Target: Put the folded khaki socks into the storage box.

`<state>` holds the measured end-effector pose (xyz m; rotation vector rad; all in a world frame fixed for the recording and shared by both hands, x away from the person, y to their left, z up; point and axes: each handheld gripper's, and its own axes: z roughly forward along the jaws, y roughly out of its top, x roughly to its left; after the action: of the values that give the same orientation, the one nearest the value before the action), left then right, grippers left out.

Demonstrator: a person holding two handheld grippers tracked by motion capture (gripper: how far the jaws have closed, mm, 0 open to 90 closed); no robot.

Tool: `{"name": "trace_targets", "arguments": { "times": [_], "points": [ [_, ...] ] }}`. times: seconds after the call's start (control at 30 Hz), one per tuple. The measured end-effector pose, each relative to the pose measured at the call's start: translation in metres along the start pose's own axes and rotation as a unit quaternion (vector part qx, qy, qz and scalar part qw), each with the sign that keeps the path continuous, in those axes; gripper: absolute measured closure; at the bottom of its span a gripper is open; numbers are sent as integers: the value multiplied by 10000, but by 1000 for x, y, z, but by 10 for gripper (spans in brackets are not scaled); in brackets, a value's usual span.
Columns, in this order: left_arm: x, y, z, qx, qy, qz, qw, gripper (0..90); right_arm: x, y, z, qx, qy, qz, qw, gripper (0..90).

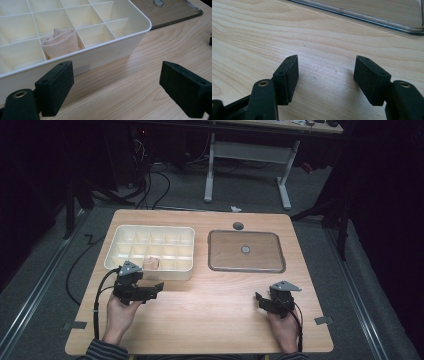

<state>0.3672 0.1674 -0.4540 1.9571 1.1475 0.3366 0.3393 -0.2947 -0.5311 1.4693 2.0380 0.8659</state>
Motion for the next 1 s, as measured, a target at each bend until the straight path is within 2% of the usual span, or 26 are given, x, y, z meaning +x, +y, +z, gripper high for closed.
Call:
{"name": "trace_targets", "arguments": {
  "times": [0.37, 1.0],
  "points": [
    [-7, -1, 6, -8, -125, 7, 9999, 137, 0, 0, 0, 3, 3, 2, 10000, 367],
    [-16, -7, 18, 144, -319, -10, 9994, 149, 0, 0, 0, 3, 4, 3, 10000, 367]
  ]
}}
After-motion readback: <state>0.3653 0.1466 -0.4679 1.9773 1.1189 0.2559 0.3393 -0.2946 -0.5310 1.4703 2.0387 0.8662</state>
